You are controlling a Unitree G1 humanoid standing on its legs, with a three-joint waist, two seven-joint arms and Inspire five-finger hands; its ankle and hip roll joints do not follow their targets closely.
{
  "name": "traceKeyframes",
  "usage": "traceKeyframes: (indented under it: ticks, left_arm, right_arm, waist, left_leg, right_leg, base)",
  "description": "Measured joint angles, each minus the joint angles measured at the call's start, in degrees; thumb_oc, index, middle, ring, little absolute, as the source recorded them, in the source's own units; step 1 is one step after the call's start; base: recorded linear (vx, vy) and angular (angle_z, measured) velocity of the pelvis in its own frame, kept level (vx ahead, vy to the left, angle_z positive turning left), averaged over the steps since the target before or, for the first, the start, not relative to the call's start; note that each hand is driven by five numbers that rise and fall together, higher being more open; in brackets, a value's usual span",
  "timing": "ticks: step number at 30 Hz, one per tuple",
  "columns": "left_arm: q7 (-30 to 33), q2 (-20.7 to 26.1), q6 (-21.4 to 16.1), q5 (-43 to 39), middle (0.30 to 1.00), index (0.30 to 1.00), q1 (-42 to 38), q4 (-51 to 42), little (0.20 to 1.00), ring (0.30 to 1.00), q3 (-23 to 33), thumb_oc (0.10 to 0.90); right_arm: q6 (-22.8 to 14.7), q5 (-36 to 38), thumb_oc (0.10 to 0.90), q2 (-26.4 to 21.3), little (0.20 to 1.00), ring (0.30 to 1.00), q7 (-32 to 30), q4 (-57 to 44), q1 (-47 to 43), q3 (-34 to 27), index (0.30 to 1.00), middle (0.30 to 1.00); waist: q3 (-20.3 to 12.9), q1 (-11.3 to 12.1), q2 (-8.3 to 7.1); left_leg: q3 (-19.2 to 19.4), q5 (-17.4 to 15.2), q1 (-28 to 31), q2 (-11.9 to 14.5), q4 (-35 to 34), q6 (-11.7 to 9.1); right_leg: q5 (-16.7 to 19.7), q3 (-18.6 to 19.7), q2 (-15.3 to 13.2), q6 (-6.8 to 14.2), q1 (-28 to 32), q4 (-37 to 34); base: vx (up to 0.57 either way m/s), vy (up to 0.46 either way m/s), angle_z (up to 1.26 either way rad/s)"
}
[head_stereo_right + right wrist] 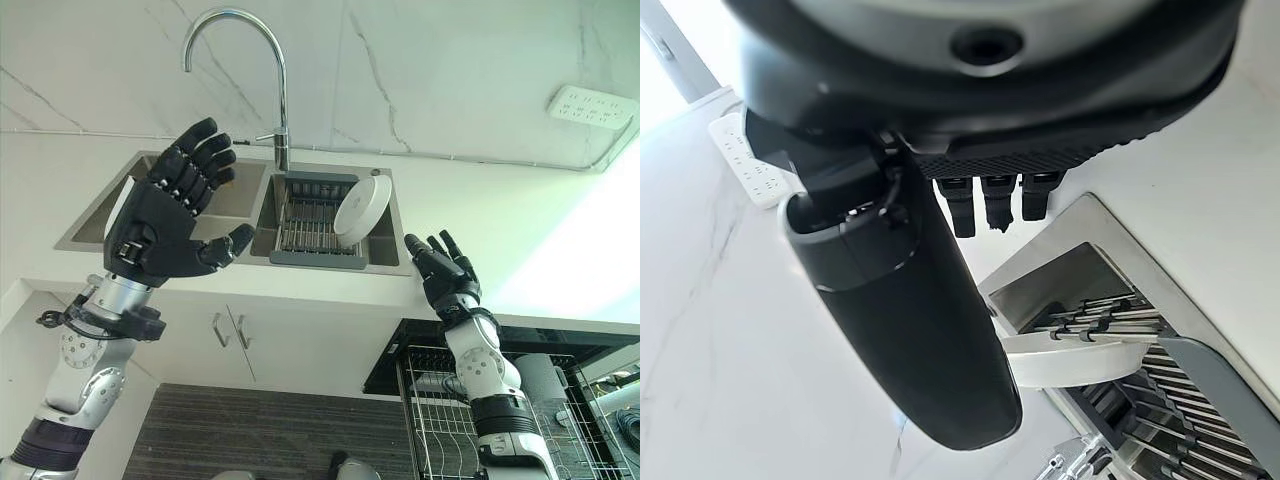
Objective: Place the dishes in the dishwasher.
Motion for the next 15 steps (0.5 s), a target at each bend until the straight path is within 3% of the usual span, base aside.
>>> traceKeyframes:
  ticks: [15]
  left_arm:
    - [0.51,1.95,0.16,-0.06,0.9,0.9,-0.37,0.34,0.9,0.9,-0.25,0.8]
  right_arm:
    - [4.06,-0.04,0.8,-4.16,0.9,0.9,3.77,10.12,-5.65,0.1,0.9,0.9]
  waist:
    - [-0.02,1.53,-0.69]
  left_leg:
    - [-1.12,0.02,-0.14,-0.23,0.24,0.03]
  right_leg:
    - [-0.39,-1.17,-0.38,0.64,0.56,-0.04]
  base:
    - [-0.01,0.002,0.03]
